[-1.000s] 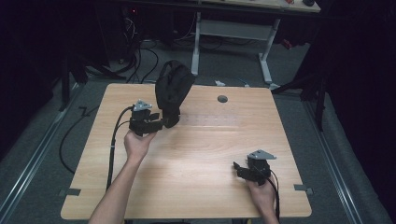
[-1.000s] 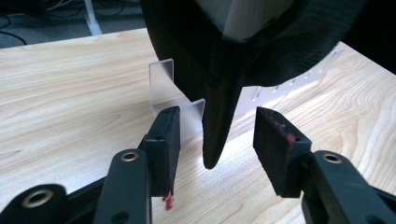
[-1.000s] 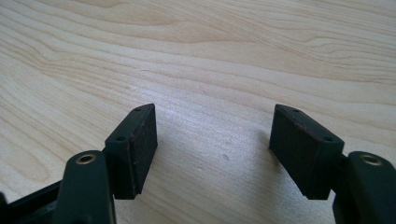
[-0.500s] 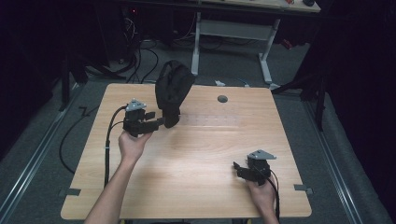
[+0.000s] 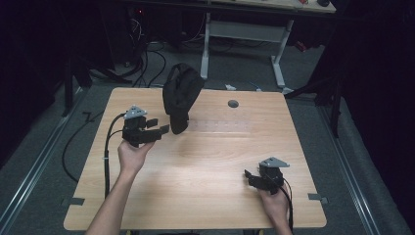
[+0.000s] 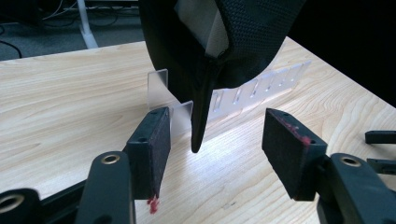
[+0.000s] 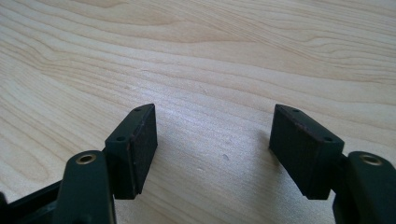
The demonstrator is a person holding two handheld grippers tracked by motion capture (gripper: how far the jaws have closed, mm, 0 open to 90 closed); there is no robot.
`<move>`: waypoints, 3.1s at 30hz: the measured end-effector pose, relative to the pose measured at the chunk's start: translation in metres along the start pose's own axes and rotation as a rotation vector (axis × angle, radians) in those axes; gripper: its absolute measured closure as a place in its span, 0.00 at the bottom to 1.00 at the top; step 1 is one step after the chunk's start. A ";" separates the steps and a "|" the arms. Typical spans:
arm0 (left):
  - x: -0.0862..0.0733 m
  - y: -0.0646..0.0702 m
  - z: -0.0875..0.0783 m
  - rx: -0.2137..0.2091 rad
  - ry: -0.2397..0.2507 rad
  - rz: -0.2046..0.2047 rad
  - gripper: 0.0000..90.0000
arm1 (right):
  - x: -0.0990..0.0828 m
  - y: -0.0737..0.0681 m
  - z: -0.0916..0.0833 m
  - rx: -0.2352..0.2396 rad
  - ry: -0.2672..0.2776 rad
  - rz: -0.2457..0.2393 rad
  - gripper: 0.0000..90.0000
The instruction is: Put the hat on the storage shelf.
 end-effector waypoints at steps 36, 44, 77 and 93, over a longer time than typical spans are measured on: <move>-0.035 0.014 -0.032 -0.051 0.005 -0.026 0.44 | 0.000 0.000 0.000 -0.001 -0.001 0.005 0.36; -0.047 0.014 -0.034 -0.045 0.003 -0.037 0.43 | 0.000 0.000 0.000 -0.001 -0.001 0.005 0.36; -0.092 0.018 -0.029 -0.037 -0.048 -0.053 0.41 | 0.000 0.000 0.000 -0.001 -0.001 0.006 0.36; -0.115 0.019 -0.012 0.000 -0.095 -0.058 0.38 | 0.000 0.000 0.000 -0.001 -0.002 0.006 0.36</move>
Point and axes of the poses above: each handheld gripper's, and its own axes: z roughly forward along the jaws, x roughly out of its top, y roughly to its right, the point moved 7 cm from there along z, roughly forward along the jaws, and after that the axes turned 13 degrees about -y, right-handed, at the moved point
